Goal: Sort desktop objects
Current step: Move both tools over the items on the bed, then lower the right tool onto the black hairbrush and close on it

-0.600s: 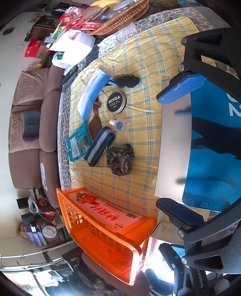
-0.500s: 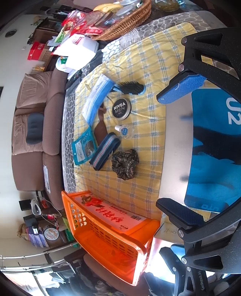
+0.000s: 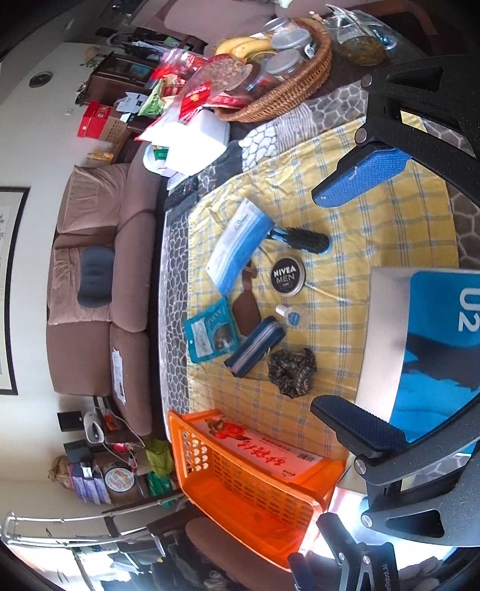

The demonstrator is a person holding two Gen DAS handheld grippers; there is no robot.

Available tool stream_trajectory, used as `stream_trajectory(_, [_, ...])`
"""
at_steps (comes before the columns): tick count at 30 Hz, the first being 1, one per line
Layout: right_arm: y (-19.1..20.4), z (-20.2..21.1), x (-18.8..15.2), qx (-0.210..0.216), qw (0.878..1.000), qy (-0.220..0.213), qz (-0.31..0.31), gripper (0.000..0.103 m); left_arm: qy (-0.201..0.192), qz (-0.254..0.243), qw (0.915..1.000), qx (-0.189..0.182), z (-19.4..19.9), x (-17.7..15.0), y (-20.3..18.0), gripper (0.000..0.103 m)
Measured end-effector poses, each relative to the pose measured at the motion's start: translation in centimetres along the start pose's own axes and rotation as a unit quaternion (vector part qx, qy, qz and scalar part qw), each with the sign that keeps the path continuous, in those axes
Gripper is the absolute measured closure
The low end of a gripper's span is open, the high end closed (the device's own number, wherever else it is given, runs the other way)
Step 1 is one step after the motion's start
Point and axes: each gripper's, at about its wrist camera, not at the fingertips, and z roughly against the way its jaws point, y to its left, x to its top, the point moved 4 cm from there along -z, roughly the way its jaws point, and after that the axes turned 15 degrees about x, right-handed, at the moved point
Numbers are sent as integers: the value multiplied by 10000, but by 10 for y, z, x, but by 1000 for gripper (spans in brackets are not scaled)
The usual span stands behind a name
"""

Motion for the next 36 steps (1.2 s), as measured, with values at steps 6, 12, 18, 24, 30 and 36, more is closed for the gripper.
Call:
stream_trajectory(6, [-36,3,18,-106,9998,72,-136,6,-269,-376,9989,-102,4,26,-29,0])
stream_trajectory(12, [-75,-9,25,87,9981,202,-577,29,-301,-760,9963,-249,-4,54,-67,1])
stream_trajectory(18, [-105,-41,17,389,9934,519,-947,55,-101,-887,9951,-421,-30,67,-106,9])
stream_trajectory(24, [-127,-77,3,526,9885,723,-1220,69,146,-1060,9926,-575,-61,68,-144,20])
stream_trajectory(30, [-143,-115,-13,623,9836,971,-1385,72,317,-1288,9895,-578,-91,67,-176,20])
stream_trajectory(36, [-155,-142,-21,799,9790,1079,-1534,78,649,-1167,9885,-706,-120,67,-187,22])
